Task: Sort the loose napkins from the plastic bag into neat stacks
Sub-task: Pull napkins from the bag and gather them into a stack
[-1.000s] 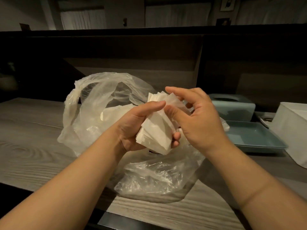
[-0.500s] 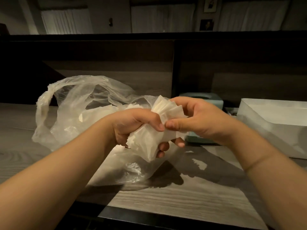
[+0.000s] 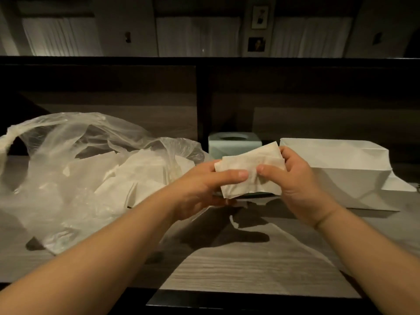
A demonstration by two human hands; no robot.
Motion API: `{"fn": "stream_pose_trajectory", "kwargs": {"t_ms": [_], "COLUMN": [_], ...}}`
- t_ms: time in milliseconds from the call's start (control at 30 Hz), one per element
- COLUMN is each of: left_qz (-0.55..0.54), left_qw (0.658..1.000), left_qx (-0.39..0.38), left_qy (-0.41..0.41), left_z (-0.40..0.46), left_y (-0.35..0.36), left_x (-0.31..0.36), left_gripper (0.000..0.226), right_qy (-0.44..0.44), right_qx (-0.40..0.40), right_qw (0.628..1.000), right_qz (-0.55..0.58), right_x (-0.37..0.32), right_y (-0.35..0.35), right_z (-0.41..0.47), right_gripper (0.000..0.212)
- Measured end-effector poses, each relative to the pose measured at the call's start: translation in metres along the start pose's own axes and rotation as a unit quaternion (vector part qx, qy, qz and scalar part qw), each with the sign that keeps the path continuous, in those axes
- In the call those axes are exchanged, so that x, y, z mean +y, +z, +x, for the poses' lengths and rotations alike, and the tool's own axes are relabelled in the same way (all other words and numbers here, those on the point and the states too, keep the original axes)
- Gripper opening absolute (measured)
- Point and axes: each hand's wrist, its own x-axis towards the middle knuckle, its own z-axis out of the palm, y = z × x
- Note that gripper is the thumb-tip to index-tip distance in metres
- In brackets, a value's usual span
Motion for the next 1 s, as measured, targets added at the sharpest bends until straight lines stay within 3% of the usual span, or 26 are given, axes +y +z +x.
{"fn": "stream_pose_trajectory", "kwargs": {"t_ms": [167, 300, 400, 667, 767, 867, 1000], "left_qz": [0.082, 0.201, 0.263, 0.288, 0.292, 0.245, 0.248], "left_qw": [0.992, 0.971, 0.955, 0.954, 0.951, 0.963, 0.963], "left_qx": [0.073, 0.084, 0.081, 0.011, 0.028, 0.050, 0.043], "left_qy": [0.065, 0.097, 0.111, 0.085, 0.092, 0.104, 0.092], "left_z": [0.013, 0.016, 0.018, 0.015, 0.015, 0.018, 0.019], "left_y": [0.012, 0.000, -0.004, -0.008, -0.007, -0.009, -0.011], "left_x": [-0.022, -0.033, -0.037, -0.043, -0.043, -0.045, -0.045], "left_gripper": [0.042, 0.039, 0.039, 0.087, 0.082, 0.065, 0.062], "right_qy": [0.021, 0.022, 0.011, 0.002, -0.027, -0.013, 0.002], "right_qx": [-0.017, -0.089, -0.099, -0.157, -0.131, -0.134, -0.141], "right_qw": [1.000, 0.977, 0.962, 0.937, 0.936, 0.934, 0.927], "right_qz": [-0.014, -0.192, -0.252, -0.311, -0.325, -0.331, -0.349], "right_x": [0.011, 0.010, 0.012, 0.021, 0.023, 0.022, 0.019], "right_y": [-0.015, -0.029, -0.029, -0.021, -0.019, -0.020, -0.025], "right_z": [-0.007, -0.006, -0.004, -0.005, -0.004, -0.004, -0.004], "right_gripper": [0.054, 0.048, 0.042, 0.079, 0.071, 0.059, 0.039]}}
